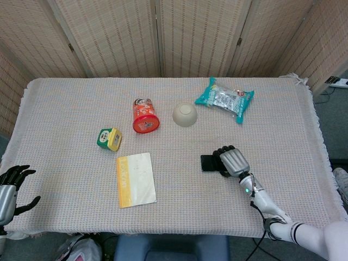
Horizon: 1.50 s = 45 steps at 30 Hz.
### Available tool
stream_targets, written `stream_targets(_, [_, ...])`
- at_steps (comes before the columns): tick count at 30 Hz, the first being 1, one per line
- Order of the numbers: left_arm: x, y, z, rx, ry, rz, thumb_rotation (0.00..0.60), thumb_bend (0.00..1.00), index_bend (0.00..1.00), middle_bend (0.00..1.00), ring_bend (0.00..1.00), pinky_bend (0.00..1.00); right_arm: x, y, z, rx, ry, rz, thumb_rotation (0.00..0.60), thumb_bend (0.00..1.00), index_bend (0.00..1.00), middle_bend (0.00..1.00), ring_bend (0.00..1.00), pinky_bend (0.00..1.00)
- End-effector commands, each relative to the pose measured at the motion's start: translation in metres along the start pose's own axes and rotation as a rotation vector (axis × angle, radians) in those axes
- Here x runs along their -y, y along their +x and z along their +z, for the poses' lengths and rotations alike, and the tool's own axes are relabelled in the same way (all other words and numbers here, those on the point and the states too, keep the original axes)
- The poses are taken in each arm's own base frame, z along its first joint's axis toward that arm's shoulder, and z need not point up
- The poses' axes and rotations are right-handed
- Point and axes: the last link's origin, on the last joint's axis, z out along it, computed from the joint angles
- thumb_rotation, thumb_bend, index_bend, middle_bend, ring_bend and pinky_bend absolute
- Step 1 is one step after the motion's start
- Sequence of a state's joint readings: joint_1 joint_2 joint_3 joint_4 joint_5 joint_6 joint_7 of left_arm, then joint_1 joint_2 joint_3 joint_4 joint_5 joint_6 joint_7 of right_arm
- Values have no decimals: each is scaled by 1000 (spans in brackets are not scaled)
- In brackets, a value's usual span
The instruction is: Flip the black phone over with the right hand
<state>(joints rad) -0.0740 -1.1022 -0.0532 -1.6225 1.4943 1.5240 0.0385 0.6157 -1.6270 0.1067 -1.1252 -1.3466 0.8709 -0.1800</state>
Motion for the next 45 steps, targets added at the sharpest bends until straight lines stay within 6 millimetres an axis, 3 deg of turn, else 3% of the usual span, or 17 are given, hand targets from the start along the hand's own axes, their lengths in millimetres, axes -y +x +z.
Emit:
stream_targets(1, [0,0,0,0,1,1,600,200,286,215,163,252,-1,3,1,6,0,5,600,380,291,324,237,264])
stream_targets(18, [-1,0,2,5,0,8,600,201,281,215,163,252,-1,24,7,62,18,4,600,396,292,325,237,264])
stream_targets(29, [2,1,-1,3,11,7,600,201,280,215,163,252,8,25,-30,213,136,-90,600,414,292,333,237,264])
stream_targets(45, [0,4,-2,-2,4,5,600,201,280,215,163,252,18,27,-27,106,154,-112,600,368,205,259,237,264])
